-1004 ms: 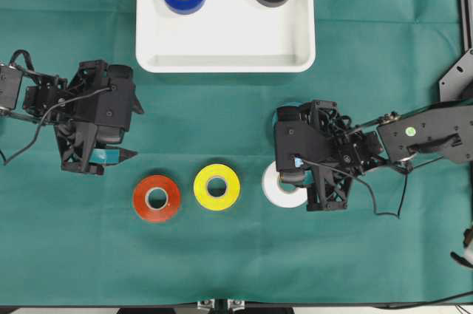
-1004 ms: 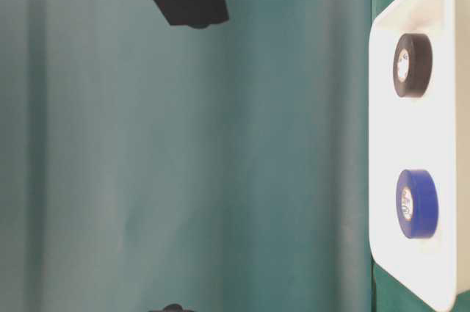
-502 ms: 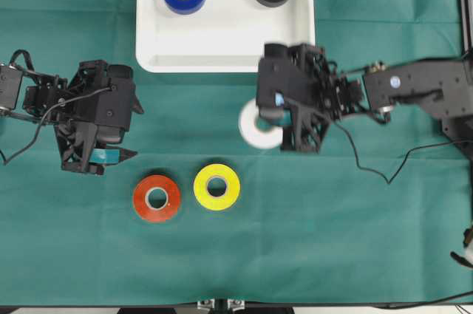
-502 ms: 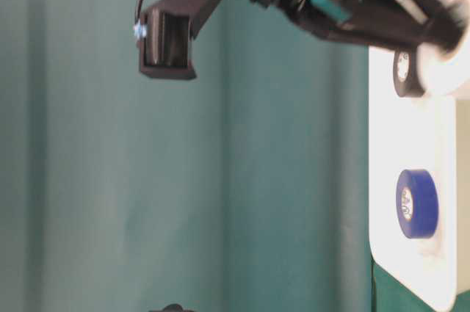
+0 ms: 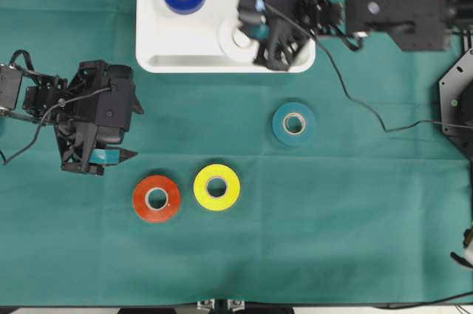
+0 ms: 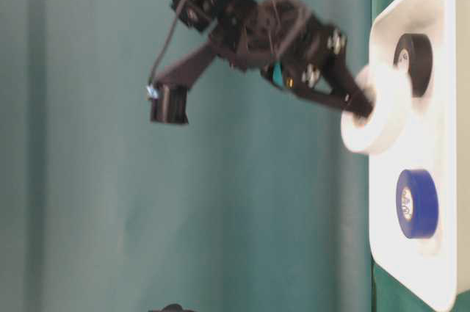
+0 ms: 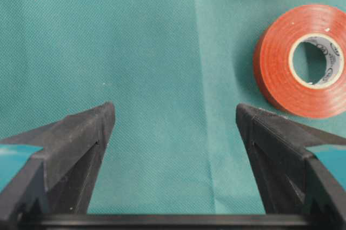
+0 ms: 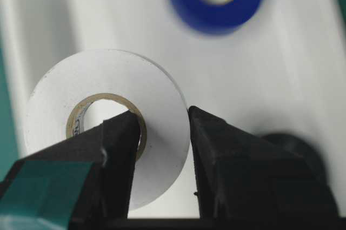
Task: Put the tape alternately from left to right into the white case.
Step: 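Lift the white tape roll and carry it into the white case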
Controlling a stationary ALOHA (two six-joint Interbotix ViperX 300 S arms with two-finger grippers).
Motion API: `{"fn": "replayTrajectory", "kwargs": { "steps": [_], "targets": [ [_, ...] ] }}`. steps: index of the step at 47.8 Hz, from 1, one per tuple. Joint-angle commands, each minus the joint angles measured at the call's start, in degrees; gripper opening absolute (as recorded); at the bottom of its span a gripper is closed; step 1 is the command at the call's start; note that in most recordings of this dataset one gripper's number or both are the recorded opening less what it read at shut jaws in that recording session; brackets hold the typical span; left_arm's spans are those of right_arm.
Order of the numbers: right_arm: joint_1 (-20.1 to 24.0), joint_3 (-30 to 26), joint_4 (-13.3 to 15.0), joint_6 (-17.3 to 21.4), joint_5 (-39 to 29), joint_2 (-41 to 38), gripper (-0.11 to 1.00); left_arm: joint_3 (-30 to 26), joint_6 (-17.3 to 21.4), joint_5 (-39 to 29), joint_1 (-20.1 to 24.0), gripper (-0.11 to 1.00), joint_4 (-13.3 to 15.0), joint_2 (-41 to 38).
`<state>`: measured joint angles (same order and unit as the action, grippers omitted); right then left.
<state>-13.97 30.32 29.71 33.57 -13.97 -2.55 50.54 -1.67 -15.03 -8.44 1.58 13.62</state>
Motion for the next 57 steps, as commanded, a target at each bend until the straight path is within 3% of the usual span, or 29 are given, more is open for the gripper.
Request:
{"fn": "replayTrajectory", "kwargs": {
  "steps": [1,14,32,57],
  "targets": [
    [-2.5,-3.3,1.2,-0.1,2.9,-1.3,0.32,-1.2,0.0,0.5,-0.1,0.77,0.1,0.5],
    [-7.8,-6.9,1.8,-0.2,6.8,-6.8,0.32,-1.2,0.1,1.1,0.0,0.77,0.1,0.4],
    [-12.1,-7.5,1.8,-0.3,8.9,-9.7,0.32,-1.2,0.1,1.3,0.3,0.77,0.0,0.1],
    [-13.2,-7.3,1.9,-0.7,10.2,-11.1,0.32,-1.2,0.1,1.3,1.0,0.77,0.1,0.1]
  ]
}}
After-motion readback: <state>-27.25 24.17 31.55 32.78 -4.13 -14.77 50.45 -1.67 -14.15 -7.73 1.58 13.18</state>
